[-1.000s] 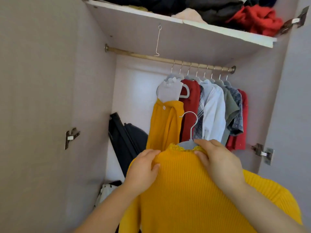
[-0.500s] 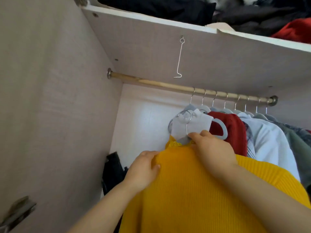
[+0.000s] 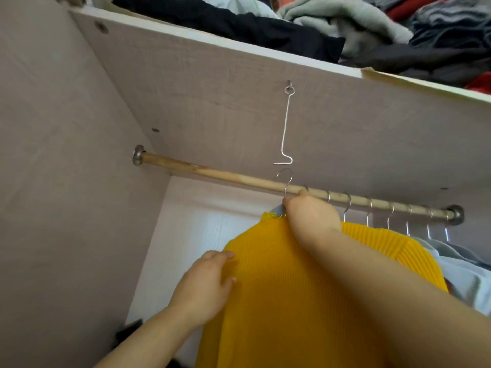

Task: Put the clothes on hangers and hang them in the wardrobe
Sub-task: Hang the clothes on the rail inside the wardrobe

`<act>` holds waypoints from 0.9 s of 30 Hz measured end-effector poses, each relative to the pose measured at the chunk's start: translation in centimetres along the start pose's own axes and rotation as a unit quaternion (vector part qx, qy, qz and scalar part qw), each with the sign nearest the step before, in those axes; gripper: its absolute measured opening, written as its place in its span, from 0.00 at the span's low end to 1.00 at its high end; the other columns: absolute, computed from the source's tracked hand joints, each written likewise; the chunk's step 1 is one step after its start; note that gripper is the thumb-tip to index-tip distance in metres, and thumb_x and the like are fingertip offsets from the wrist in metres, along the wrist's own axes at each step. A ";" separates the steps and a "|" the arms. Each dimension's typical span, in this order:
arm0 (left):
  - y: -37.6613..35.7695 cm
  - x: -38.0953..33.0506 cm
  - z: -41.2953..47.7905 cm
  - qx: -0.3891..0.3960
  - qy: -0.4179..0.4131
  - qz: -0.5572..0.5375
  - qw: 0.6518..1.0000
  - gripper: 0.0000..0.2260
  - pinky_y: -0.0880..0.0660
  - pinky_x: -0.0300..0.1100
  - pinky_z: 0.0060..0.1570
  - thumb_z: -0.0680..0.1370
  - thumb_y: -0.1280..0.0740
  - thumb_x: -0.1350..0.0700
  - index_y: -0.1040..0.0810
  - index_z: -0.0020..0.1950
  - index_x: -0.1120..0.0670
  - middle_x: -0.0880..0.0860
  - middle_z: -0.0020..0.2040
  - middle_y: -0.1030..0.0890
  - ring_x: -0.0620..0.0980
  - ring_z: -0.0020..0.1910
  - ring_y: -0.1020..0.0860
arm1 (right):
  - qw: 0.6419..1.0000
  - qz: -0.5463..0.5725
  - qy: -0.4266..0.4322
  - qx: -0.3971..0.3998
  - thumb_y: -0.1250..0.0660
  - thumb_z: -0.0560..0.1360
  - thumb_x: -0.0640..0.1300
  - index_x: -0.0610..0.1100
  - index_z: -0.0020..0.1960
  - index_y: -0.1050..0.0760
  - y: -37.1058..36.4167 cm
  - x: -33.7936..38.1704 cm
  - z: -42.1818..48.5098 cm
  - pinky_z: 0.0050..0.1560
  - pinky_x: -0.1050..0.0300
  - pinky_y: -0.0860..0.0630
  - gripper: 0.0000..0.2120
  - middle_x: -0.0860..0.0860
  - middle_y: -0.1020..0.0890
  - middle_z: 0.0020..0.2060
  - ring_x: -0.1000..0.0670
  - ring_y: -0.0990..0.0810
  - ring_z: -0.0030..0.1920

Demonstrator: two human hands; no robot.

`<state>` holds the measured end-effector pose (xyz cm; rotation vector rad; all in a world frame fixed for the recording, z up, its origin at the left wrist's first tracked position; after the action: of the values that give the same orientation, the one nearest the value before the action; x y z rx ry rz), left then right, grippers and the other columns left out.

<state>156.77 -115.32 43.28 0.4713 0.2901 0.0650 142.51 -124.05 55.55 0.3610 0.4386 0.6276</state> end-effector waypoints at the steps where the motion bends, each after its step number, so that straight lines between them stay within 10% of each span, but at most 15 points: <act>1: -0.1 0.2 0.4 -0.001 0.001 0.006 1.000 0.21 0.36 0.35 0.62 0.79 0.39 0.50 0.38 0.72 0.45 0.46 0.69 0.34 0.44 0.66 0.32 | 1.000 -0.001 -0.002 0.000 0.46 0.77 0.34 0.43 0.60 0.28 -0.3 0.1 0.8 0.41 0.51 0.30 0.16 0.43 0.27 0.56 0.39 0.23 0.52; 20: -1.5 3.1 0.7 0.008 0.024 0.021 0.999 0.21 0.36 0.36 0.63 0.79 0.39 0.50 0.38 0.72 0.46 0.47 0.70 0.34 0.46 0.67 0.33 | 0.999 0.042 -0.025 -0.005 0.44 0.77 0.35 0.41 0.64 0.33 -5.7 3.2 1.2 0.40 0.54 0.35 0.16 0.44 0.29 0.56 0.43 0.26 0.55; 27: -0.2 2.7 -0.7 0.014 0.048 0.048 0.998 0.22 0.33 0.44 0.64 0.79 0.39 0.50 0.39 0.72 0.48 0.51 0.70 0.34 0.50 0.67 0.33 | 0.997 0.044 0.049 -0.025 0.47 0.80 0.50 0.49 0.74 0.45 -6.6 3.6 -3.4 0.71 0.46 0.50 0.23 0.47 0.41 0.73 0.44 0.45 0.72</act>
<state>159.11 -114.82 41.90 0.5099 0.3618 0.1783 146.62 -126.05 48.70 0.3032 0.5024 0.7437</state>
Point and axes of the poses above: each hand's wrist, its own z-axis towards the middle knuckle, its own y-axis out of the back of the hand, x = y × z, the point moved 3 cm from there along z, towards the middle knuckle
